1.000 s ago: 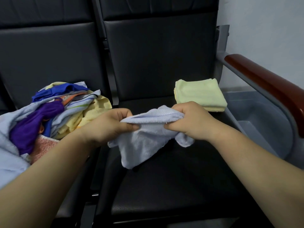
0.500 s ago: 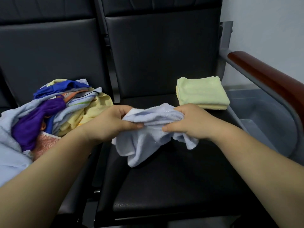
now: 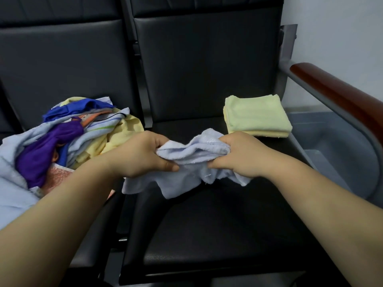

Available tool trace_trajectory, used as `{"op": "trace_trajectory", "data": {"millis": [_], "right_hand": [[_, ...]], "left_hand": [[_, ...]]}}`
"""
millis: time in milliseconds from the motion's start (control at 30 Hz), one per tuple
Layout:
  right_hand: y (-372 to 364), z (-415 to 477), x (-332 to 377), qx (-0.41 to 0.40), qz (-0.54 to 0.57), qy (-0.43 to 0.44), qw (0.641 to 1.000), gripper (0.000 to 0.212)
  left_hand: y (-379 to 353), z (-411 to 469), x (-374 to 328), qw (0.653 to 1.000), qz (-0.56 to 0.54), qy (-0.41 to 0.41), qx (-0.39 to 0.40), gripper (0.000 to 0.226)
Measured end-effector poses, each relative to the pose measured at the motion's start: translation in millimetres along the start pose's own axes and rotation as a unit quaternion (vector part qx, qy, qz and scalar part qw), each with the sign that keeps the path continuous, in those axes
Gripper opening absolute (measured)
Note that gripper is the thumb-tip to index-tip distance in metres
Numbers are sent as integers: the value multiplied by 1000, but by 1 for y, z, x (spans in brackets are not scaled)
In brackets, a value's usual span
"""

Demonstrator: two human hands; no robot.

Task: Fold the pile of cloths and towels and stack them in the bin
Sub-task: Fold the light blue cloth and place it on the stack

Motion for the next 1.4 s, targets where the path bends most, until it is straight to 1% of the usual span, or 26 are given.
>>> {"op": "trace_trajectory", "data": {"millis": [67,133,167,200,233,267,333,367,400,433,467,500,533,567,600,667,733,900,1033,1067,1100,1167,1200,1233,1300,1400], "right_hand": [[1,-4,1,-22,52,4,998,17],[-4,-7,-2,-29,144,-8,989,13],[-9,-8,-3,-20,187,-16,982,15],[-12,-8,-3,-7,206,-17,978,20],[-13,-8,-2,1,191,-12,982,24],[-12,-8,-2,8,151,-9,988,25],[-12,-7,-7,29,75,-22,997,24],[-14,-7,-9,39,55,-31,997,23],[-13,-5,-12,45,22,-35,998,25],[-10,-2,-12,39,-22,-28,999,26],[-4,0,-12,27,-66,-25,997,28],[1,1,-10,14,-90,-23,996,26],[5,2,-8,-2,-81,-18,997,22],[8,2,-8,-14,-53,-16,998,15],[9,2,-9,-26,-33,-17,999,11],[9,3,-9,-35,-28,-2,999,13],[7,1,-11,-38,-21,0,999,16],[1,-2,-19,-11,-9,-13,1000,21],[7,-1,-19,-34,-6,5,999,20],[8,-1,-19,-33,-18,7,999,18],[8,0,-17,-25,-49,10,998,15],[10,4,-14,-16,-106,13,994,16],[12,5,-14,-29,-94,8,995,20],[16,5,-15,-47,-54,2,997,22],[18,3,-11,-69,19,6,997,19],[19,2,-7,-81,72,16,994,17]], "left_hand": [[2,-1,2,999,-48,-6,-2,21],[4,-3,2,988,-151,-17,11,33],[4,-3,1,979,-200,-22,16,40],[2,-3,0,971,-236,-26,16,45],[1,-1,-1,964,-264,-28,12,46],[-1,-1,-3,957,-288,-28,6,44],[-3,-1,-8,946,-322,-24,5,39],[-5,-2,-10,947,-322,-20,12,39],[-5,-3,-12,956,-294,-18,14,40],[-5,-3,-14,974,-225,-20,8,41],[-7,-3,-15,992,-127,-25,-1,39],[-8,-3,-16,999,-33,-25,-13,36],[-8,-3,-15,999,33,-21,-23,31],[-6,-2,-12,997,63,-15,-31,25],[-2,0,-8,997,59,-8,-41,20],[4,2,0,999,-3,-3,-43,14],[4,1,2,997,-72,-12,-24,22],[1,1,3,986,-162,-17,-39,45],[-7,0,-4,962,-273,-6,27,42],[-8,-1,-7,963,-268,-3,42,43],[-7,-3,-10,972,-229,-5,44,41],[-3,-4,-12,997,-71,-10,8,29],[-1,-2,-11,1000,-1,-3,-16,23],[1,-2,-9,999,34,5,-26,19],[5,0,-4,998,35,20,-37,19],[16,-2,-9,999,-13,3,-34,12]]}}
Point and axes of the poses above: each hand's wrist, its own z-axis towards the middle knuckle, its own y-axis out of the back of the hand, x = y × z, the point moved 9 cm from there along z, towards the middle knuckle, and after that the axes turned 14 degrees about y, right-handed, at the moved point
